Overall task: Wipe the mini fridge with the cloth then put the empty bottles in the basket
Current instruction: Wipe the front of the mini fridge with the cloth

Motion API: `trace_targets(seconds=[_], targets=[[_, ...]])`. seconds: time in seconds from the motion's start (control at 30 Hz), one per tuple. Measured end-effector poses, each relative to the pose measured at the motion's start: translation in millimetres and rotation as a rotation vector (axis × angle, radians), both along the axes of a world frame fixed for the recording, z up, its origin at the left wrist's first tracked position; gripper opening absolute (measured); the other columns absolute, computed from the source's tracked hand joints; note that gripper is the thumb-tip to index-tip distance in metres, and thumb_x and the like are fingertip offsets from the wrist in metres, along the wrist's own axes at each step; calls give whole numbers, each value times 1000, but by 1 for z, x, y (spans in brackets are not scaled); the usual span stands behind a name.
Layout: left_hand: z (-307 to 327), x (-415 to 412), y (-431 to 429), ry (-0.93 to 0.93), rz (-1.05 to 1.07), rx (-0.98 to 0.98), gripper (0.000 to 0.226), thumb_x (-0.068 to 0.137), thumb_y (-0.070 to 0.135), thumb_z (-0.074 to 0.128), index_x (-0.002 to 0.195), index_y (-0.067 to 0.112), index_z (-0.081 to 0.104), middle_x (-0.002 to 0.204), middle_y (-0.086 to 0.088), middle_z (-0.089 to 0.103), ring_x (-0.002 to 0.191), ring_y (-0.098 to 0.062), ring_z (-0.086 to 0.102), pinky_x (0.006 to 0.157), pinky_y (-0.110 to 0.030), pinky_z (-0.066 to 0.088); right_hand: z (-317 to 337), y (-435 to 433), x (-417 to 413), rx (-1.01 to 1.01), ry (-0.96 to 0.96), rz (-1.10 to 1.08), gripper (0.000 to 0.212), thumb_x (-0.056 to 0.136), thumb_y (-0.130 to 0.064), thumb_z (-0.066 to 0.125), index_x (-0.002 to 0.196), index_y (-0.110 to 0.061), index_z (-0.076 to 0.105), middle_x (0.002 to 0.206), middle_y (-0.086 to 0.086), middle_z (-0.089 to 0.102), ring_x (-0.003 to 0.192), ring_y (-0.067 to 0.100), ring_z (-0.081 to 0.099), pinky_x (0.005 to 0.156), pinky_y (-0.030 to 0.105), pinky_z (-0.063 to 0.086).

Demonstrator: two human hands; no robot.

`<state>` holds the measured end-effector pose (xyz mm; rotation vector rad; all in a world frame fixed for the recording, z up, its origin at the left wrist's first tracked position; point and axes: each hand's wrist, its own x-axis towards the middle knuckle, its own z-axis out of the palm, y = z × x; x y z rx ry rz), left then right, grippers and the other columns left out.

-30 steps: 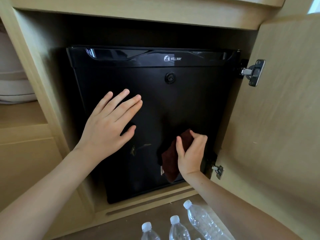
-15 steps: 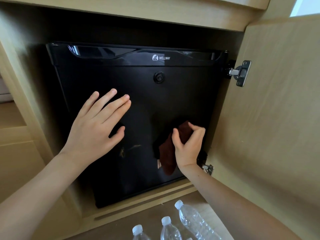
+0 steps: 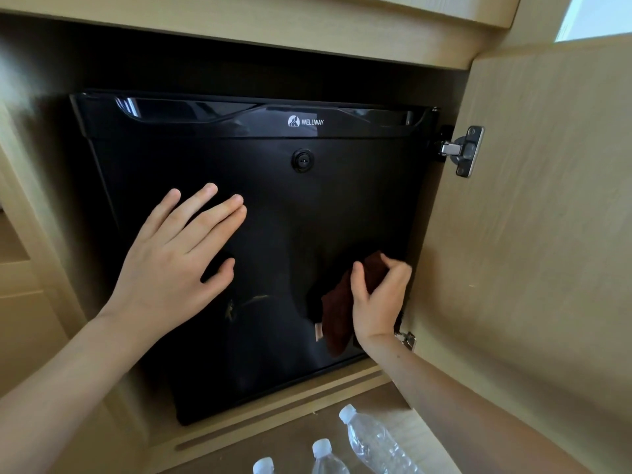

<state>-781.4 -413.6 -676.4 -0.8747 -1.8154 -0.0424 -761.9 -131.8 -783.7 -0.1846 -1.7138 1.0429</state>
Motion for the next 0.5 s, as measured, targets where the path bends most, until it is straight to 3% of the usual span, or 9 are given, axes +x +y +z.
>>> trace_targets(seconds=[0.1, 0.27, 0.4, 0.5], targets=[[-1, 0, 0, -5, 0, 0, 55, 90, 24, 58, 143, 11, 52, 149, -4, 49, 145, -26, 35, 121, -49, 22, 6, 7, 2, 1, -24, -29, 30, 92, -36, 66, 108, -19, 48, 102, -6, 44, 91, 5, 51, 78, 10, 44], [-3, -4, 1, 1, -10, 10, 54, 91, 25, 57, 143, 11, 52, 150, -4, 49, 147, -25, 33, 121, -49, 22, 72, 8, -17, -106, 181, -100, 25, 91, -39, 62, 101, -22, 47, 97, -19, 43, 91, -10, 49, 76, 1, 36], [-5, -9, 0, 20, -18, 11, 54, 91, 25, 57, 143, 12, 52, 150, -3, 48, 147, -24, 33, 121, -49, 21, 42, 7, -14, -66, 182, -58, 31, 93, -37, 61, 111, -15, 50, 100, -11, 44, 93, -3, 51, 80, 8, 42], [-5, -10, 1, 24, -20, 22, 54, 90, 26, 57, 142, 12, 53, 150, -2, 49, 147, -23, 33, 121, -48, 20, -2, 13, -4, -70, 14, -53, 35, 94, -36, 61, 114, -10, 49, 106, 0, 48, 95, 13, 55, 82, 27, 53]])
